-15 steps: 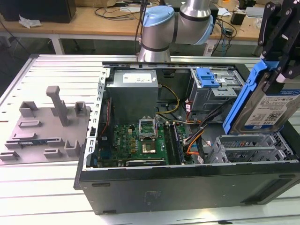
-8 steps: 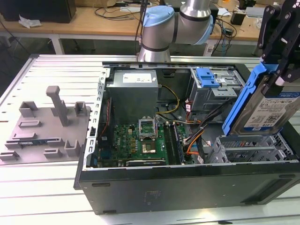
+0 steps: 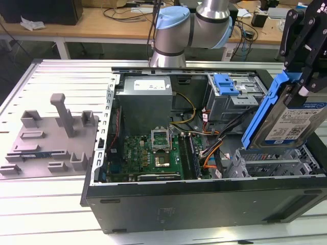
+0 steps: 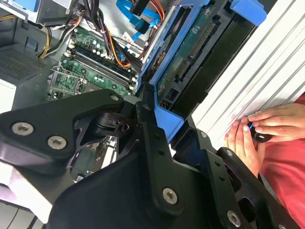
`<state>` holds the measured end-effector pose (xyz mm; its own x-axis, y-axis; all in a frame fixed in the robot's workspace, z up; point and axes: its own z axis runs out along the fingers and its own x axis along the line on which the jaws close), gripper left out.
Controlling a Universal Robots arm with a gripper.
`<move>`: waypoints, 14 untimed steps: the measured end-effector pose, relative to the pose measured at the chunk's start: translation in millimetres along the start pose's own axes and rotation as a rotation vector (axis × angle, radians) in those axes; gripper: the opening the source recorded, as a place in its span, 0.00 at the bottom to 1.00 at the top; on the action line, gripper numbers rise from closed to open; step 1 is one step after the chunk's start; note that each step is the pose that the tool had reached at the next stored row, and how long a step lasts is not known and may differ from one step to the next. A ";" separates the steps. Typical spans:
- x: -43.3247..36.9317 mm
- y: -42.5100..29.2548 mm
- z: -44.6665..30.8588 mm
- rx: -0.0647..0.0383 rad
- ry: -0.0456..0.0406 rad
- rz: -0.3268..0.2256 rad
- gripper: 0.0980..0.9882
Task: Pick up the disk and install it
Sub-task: 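Insert the disk into the insertion slot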
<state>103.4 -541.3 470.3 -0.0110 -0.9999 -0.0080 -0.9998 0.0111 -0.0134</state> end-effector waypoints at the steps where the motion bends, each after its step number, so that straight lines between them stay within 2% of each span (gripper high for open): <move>1: 0.1 -0.3 0.5 0.000 0.0002 0.000 0.30; 14: 4.7 -2.1 10.7 0.000 0.0000 0.000 0.30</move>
<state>105.6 -546.0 459.6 -0.0106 -0.9999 -0.0080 -0.9999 0.0107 -0.0134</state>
